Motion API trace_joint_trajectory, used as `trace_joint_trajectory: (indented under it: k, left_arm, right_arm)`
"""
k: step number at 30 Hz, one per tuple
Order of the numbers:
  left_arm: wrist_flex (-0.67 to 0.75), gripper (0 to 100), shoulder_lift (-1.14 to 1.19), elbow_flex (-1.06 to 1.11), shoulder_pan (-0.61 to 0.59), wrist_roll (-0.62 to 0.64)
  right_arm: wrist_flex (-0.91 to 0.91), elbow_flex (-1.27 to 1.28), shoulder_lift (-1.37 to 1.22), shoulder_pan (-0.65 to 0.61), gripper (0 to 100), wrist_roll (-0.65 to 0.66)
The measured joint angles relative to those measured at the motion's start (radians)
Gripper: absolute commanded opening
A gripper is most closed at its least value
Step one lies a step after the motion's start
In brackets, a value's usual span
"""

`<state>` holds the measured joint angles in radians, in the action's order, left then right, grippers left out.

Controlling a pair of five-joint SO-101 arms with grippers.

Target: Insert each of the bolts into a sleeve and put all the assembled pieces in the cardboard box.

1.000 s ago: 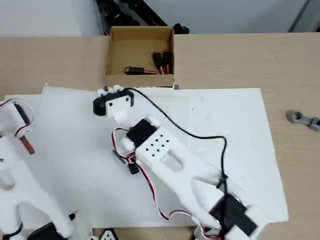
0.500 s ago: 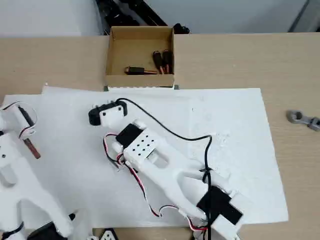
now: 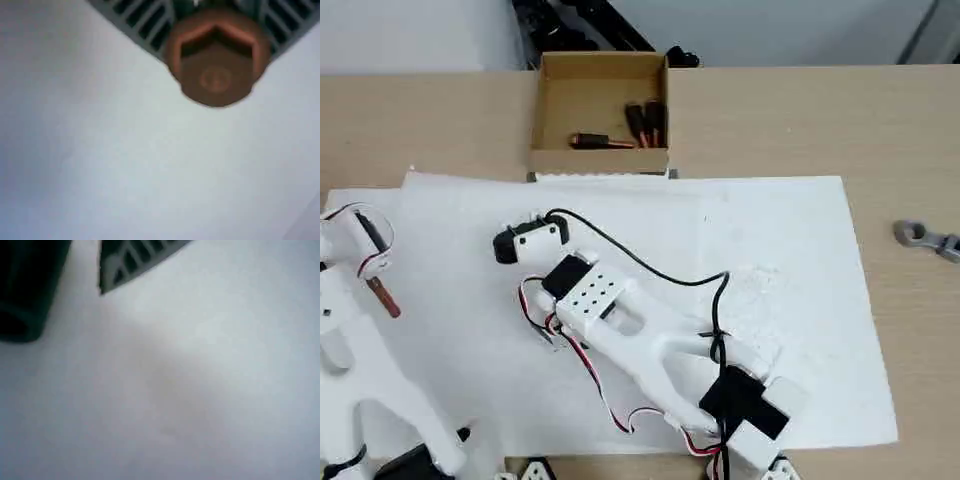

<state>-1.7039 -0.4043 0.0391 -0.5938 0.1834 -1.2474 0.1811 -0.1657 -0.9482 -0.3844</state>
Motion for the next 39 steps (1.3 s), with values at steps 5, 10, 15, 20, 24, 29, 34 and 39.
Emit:
trace_joint_trajectory:
  k: [5, 10, 15, 20, 24, 29, 34, 39]
  left_arm:
    - [0.017, 1, 0.000, 0.000, 0.000, 0.000]
    - [0.017, 1, 0.000, 0.000, 0.000, 0.000]
    - [0.017, 1, 0.000, 0.000, 0.000, 0.000]
    - [0.017, 1, 0.000, 0.000, 0.000, 0.000]
    - [0.017, 1, 0.000, 0.000, 0.000, 0.000]
    - [0.017, 1, 0.000, 0.000, 0.000, 0.000]
    - [0.020, 1, 0.000, 0.000, 0.000, 0.000]
    - [0.026, 1, 0.000, 0.000, 0.000, 0.000]
  right_arm:
    - [0.000, 0.000, 0.000, 0.000, 17.7, 0.000]
    - [0.020, 0.029, 0.000, 0.000, 17.7, 0.000]
    - [0.052, 0.060, 0.000, 0.000, 17.7, 0.000]
    - [0.052, 0.060, 0.000, 0.000, 17.6, -0.002]
    - [0.052, 0.060, 0.000, 0.000, 17.5, -0.002]
    - [0.054, 0.060, 0.000, 0.000, 9.1, -0.002]
    - [0.068, 0.060, 0.000, 0.005, 0.3, 0.021]
    - [0.074, 0.066, 0.000, 0.005, 0.3, 0.081]
